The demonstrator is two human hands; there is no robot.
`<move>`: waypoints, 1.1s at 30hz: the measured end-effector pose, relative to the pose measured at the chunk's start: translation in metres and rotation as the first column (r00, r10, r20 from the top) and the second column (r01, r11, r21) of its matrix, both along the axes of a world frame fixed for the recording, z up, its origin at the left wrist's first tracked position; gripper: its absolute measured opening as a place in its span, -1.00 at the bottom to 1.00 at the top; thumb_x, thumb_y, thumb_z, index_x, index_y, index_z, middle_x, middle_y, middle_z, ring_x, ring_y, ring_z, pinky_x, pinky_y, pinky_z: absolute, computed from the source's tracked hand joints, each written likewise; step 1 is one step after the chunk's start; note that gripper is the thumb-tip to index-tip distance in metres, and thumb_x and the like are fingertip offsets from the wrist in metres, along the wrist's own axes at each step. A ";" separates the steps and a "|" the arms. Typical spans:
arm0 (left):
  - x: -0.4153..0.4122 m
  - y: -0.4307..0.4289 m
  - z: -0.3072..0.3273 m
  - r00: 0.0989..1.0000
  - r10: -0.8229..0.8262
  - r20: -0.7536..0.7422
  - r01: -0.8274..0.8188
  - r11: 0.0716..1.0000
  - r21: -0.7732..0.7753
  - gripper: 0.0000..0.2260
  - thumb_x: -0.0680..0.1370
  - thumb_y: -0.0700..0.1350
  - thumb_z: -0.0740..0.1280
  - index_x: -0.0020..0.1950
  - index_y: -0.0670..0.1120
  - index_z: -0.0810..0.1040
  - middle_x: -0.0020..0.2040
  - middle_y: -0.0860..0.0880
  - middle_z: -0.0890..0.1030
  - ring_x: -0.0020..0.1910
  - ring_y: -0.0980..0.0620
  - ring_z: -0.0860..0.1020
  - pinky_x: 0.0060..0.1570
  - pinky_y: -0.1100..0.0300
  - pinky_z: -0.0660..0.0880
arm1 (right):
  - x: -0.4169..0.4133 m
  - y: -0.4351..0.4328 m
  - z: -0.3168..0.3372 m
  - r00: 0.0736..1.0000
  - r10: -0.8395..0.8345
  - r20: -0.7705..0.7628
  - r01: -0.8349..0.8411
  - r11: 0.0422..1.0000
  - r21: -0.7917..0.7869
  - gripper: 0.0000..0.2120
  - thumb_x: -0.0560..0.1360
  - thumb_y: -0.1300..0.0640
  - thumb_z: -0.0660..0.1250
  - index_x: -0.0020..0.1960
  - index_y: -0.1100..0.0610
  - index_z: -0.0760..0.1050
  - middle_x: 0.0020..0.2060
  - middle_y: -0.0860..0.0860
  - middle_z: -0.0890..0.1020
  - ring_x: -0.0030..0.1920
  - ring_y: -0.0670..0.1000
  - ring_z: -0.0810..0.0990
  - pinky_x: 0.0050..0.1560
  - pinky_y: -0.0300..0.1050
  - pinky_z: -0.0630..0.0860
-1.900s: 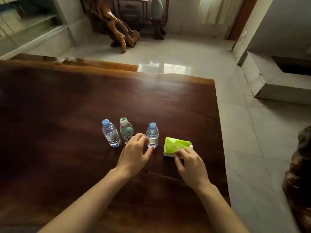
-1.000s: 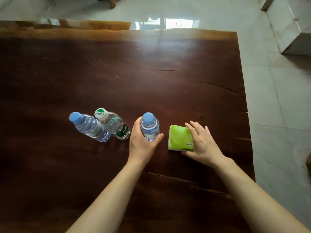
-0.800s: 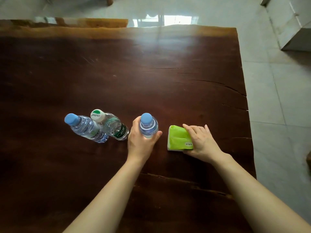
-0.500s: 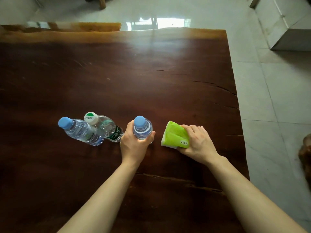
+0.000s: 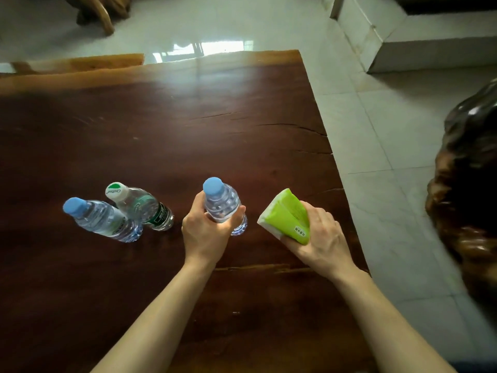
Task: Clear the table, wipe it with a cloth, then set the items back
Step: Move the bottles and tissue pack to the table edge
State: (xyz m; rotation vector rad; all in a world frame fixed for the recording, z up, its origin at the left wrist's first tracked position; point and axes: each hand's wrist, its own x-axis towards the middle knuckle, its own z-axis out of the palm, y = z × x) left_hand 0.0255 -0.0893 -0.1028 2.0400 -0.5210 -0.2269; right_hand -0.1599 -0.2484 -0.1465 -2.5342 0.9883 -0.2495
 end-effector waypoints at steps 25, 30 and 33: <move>-0.153 -0.116 -0.002 0.857 -0.496 -0.143 0.489 0.868 -0.081 -0.40 0.28 0.00 0.63 0.29 0.00 0.55 0.05 0.04 0.70 0.02 0.02 0.68 0.09 -0.03 0.60 | -0.174 0.085 -0.038 0.700 -0.710 -0.075 0.714 0.700 0.029 -0.12 0.24 -0.38 0.36 0.28 0.28 0.54 -0.08 0.29 0.60 -0.13 0.33 0.61 -0.13 0.17 0.52; -0.174 -0.138 -0.015 0.841 -0.526 -0.130 0.525 0.850 -0.041 -0.42 0.28 0.00 0.63 0.26 0.02 0.56 0.04 0.09 0.70 0.01 0.10 0.67 0.09 0.03 0.60 | -0.174 0.081 -0.055 0.668 -0.744 -0.021 0.743 0.669 -0.028 -0.20 0.24 -0.34 0.41 0.26 0.23 0.56 -0.05 0.23 0.59 -0.16 0.30 0.57 -0.15 0.15 0.46; -0.181 -0.148 -0.022 0.833 -0.538 -0.129 0.541 0.841 -0.013 -0.41 0.27 0.01 0.63 0.26 0.01 0.56 0.05 0.08 0.69 0.02 0.08 0.66 0.10 0.04 0.59 | -0.174 0.073 -0.059 0.706 -0.706 -0.051 0.708 0.706 0.022 -0.19 0.22 -0.30 0.37 0.25 0.26 0.57 -0.08 0.25 0.59 -0.20 0.31 0.60 -0.19 0.15 0.50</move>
